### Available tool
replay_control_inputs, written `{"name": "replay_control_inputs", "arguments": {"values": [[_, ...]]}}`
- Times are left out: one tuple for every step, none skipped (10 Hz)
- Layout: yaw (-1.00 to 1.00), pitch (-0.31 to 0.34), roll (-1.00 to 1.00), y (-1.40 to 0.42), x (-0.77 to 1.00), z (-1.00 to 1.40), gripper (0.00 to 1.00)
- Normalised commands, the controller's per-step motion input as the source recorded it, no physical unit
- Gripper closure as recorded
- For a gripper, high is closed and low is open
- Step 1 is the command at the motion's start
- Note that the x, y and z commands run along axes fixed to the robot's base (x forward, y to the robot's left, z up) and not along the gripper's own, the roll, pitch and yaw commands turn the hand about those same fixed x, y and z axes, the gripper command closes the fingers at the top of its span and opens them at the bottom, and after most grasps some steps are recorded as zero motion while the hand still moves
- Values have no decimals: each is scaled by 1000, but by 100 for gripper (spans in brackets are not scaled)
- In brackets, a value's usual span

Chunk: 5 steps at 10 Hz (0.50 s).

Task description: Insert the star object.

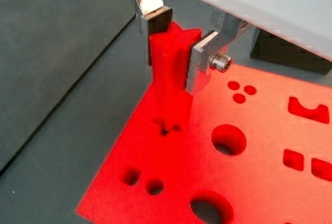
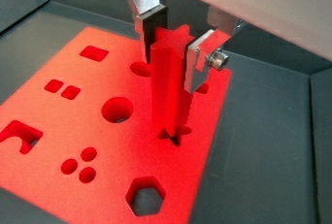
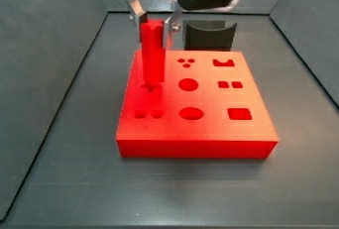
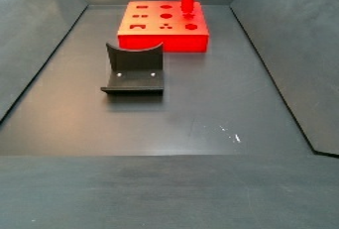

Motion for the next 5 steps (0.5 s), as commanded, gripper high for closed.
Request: {"name": "replay_control_inputs", "arguments": {"values": [[-91,7,47,-31,223,-243,100],[-154,0,26,0,0,-209,100],[0,0,14,66,-9,-189,100],[6,0,0,0,-14,0,100],[77,-50,-44,0,-266,106,100]]}}
